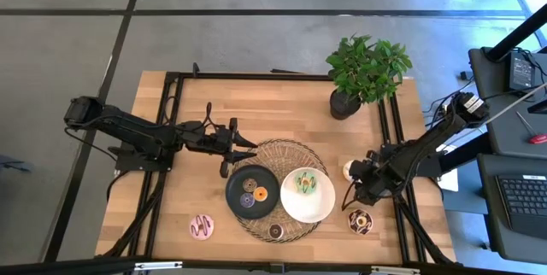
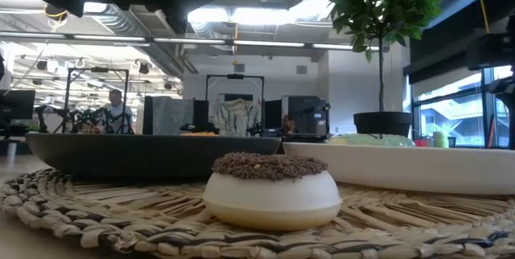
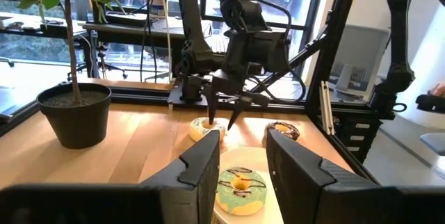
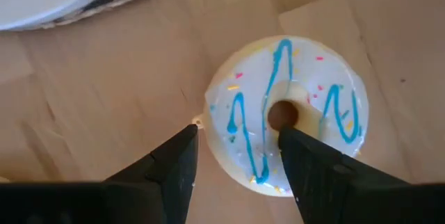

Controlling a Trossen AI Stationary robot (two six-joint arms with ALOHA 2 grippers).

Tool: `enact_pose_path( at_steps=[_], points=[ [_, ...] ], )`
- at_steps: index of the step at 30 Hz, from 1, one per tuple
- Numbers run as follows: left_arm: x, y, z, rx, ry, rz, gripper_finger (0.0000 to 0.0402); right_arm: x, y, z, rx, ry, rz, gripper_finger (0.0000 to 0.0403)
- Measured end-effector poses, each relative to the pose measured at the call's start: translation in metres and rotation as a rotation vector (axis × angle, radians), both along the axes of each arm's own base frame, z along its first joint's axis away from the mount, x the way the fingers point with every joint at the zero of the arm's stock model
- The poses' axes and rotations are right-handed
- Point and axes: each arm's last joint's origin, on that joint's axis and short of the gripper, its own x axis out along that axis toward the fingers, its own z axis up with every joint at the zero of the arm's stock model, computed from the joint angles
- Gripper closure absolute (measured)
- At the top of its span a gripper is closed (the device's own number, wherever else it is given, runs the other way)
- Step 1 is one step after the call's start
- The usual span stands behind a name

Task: Pick & Place donuts
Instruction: Put the big white donut into the white plate

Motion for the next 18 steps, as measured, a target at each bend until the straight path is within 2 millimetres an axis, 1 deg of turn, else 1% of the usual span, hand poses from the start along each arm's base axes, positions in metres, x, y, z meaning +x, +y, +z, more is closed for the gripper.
enact_pose_path(
  at_steps=[5,9,13,18],
  points=[
    [0.0,0.0,0.0,0.0,0.0,0.0,0.0283,0.0005,-0.0011,-0.0003,-0.042,-0.02,0.017,0.0205],
    [0.0,0.0,0.0,0.0,0.0,0.0,0.0286,0.0017,-0.001,-0.0005,-0.066,-0.029,0.056,0.0228],
    [0.0,0.0,0.0,0.0,0.0,0.0,0.0287,0.0038,0.0019,-0.0007,-0.031,-0.032,0.081,0.0253],
    [0.0,0.0,0.0,0.0,0.0,0.0,0.0283,0.0045,0.0025,-0.0006,-0.021,-0.038,0.08,0.0273]
  ],
)
